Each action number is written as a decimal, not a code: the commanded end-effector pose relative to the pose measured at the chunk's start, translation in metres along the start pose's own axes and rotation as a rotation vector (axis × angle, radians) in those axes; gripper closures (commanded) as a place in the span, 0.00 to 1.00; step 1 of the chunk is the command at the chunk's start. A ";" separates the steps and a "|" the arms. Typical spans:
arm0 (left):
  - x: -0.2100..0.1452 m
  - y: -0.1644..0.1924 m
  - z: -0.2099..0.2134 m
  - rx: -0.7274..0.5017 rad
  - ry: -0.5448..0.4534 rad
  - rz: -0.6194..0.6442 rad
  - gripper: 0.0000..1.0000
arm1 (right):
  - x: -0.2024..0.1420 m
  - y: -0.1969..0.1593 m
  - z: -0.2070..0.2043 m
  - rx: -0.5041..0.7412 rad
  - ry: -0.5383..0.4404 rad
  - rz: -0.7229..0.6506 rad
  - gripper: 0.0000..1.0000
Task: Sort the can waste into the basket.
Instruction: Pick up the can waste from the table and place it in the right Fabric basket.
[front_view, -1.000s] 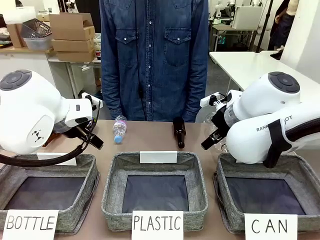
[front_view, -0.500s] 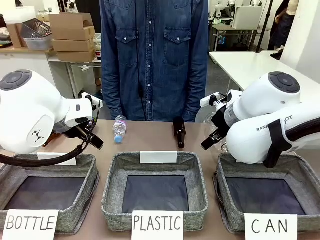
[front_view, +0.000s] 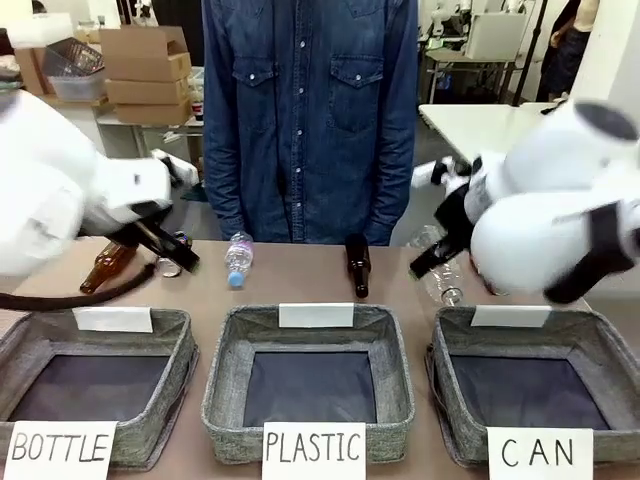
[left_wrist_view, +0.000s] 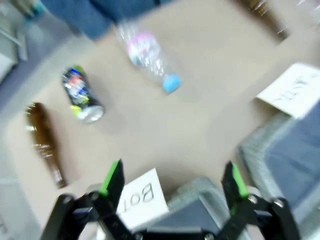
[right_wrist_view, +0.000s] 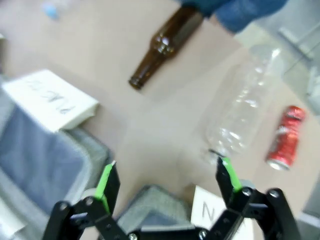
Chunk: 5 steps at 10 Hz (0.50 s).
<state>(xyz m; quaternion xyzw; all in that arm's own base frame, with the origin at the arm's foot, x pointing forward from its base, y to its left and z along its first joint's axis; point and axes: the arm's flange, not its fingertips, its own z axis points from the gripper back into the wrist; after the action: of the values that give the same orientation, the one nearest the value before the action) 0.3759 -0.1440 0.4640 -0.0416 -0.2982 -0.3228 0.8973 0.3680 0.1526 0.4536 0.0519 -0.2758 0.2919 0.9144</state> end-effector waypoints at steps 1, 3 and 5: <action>-0.068 -0.026 0.141 0.054 -0.035 -0.015 0.00 | -0.044 -0.012 0.125 0.006 -0.066 -0.076 0.00; 0.006 -0.002 0.064 0.013 -0.029 -0.019 0.00 | 0.000 -0.007 0.060 0.016 -0.033 -0.033 0.00; -0.007 -0.009 0.150 0.077 -0.070 -0.021 0.00 | -0.017 -0.015 0.134 -0.005 -0.080 -0.064 0.00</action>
<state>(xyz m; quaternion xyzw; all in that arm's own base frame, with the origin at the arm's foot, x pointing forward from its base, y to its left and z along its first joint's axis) 0.3126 -0.1184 0.5592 -0.0184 -0.3261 -0.3221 0.8886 0.3166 0.1099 0.5385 0.0652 -0.2954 0.2658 0.9153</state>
